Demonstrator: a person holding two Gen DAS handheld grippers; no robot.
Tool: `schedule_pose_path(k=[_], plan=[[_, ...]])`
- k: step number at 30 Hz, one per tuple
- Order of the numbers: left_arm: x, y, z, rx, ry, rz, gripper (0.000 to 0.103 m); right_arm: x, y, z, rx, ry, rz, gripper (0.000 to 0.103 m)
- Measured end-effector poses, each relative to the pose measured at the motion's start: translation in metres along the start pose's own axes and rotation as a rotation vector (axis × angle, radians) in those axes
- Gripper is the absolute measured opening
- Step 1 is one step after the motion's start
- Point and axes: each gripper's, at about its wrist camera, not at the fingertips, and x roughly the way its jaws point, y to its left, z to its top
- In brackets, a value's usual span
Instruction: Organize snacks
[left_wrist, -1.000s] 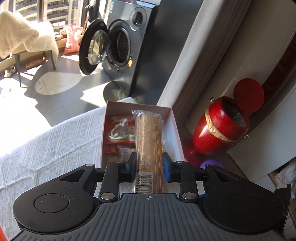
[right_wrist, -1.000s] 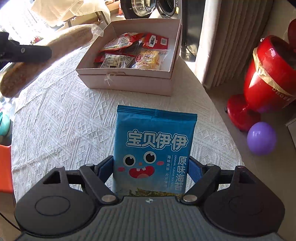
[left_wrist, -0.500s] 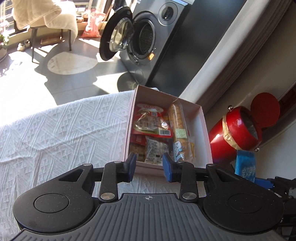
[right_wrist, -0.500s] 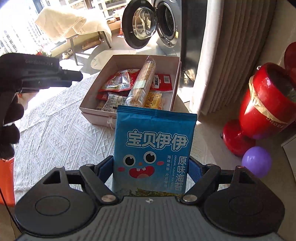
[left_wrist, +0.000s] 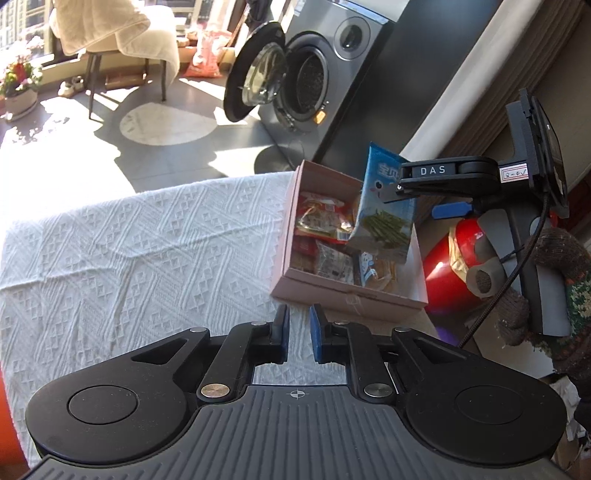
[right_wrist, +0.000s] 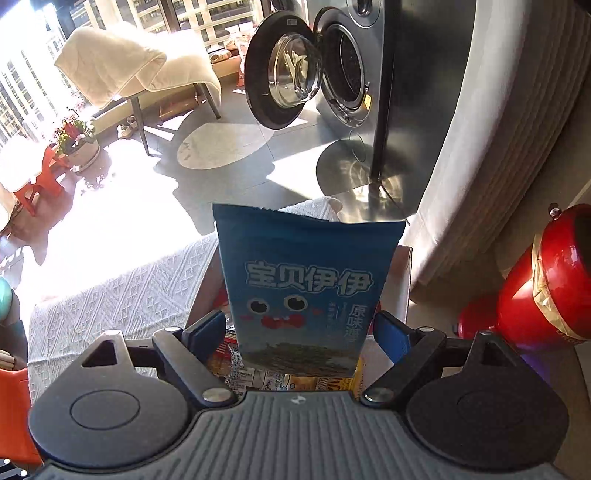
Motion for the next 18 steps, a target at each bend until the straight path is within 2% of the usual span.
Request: schedule_pose_path(k=[4,8,11,14,16,18], plan=[[-0.007,-0.013,0.002,0.047,-0.04,0.083,0.015,-0.025,-0.005,-0.018,-0.001,-0.053,0.029,0.087],[-0.009,-0.028,0.007,0.064,-0.006,0.054,0.015,-0.049,-0.003,-0.043,-0.032,-0.073,0.046,0.087],[-0.015,-0.042,0.005,0.096,0.004,0.066,0.015,-0.079,-0.001,-0.069,-0.056,-0.154,-0.005,0.087],[-0.025,-0.062,0.003,0.147,-0.006,0.131,0.015,-0.112,0.001,-0.093,-0.049,-0.249,-0.053,0.088],[-0.03,-0.074,0.003,0.163,0.006,0.149,0.015,-0.125,-0.003,-0.102,-0.021,-0.203,-0.045,0.09],[-0.029,-0.084,0.001,0.177,0.032,0.134,0.015,-0.125,-0.01,-0.107,0.022,-0.083,-0.011,0.09]])
